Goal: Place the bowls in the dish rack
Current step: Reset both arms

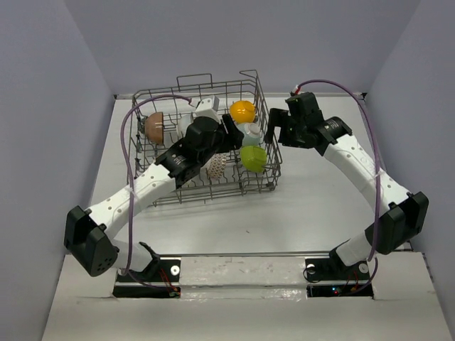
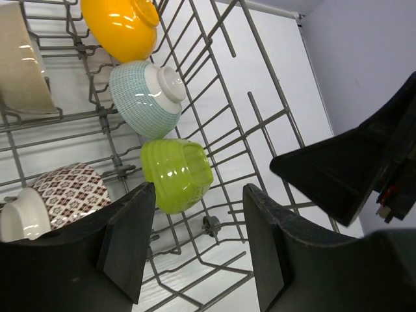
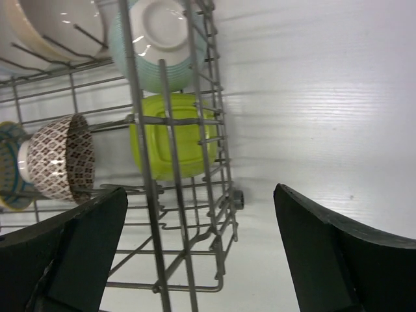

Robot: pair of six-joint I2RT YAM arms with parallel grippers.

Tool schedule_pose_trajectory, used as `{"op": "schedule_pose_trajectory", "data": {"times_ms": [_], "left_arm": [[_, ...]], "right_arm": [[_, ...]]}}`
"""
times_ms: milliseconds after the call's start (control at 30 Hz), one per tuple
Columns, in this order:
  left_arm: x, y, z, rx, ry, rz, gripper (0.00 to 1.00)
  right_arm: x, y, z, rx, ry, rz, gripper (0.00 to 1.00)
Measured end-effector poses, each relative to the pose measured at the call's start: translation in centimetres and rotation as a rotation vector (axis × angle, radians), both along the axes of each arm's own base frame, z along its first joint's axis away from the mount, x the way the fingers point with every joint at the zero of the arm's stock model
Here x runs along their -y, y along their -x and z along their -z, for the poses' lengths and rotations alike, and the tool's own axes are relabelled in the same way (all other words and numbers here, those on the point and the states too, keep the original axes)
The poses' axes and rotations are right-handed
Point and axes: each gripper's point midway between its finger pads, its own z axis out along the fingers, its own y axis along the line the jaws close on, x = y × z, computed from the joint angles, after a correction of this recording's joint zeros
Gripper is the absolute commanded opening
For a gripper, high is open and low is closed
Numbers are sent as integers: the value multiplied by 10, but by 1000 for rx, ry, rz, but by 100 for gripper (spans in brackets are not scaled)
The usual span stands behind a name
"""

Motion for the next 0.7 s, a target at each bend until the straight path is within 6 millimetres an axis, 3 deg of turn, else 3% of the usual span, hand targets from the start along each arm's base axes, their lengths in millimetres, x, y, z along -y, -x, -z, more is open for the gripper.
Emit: {"op": "schedule_pose_trajectory", "data": {"times_ms": [133, 233, 333, 400, 567, 700], "left_arm": [[-16, 8, -20, 23, -32, -28, 71], [-29, 11, -47, 59, -48, -55, 79], [-47, 18, -78, 108, -56, -90, 84], [-61, 25, -98, 142, -55, -115, 99], [-109, 51, -138, 225, -65, -204, 99], [-136, 66, -152, 255, -79, -254, 99]], "right_arm": [[20, 0, -1, 4, 59, 65, 100], [29, 3, -14, 36, 75, 95, 100], [39, 9, -42, 105, 61, 116, 100], [47, 19, -65, 167, 42, 125, 100], [70, 52, -121, 337, -28, 140, 100], [90, 80, -155, 460, -70, 160, 100]]}}
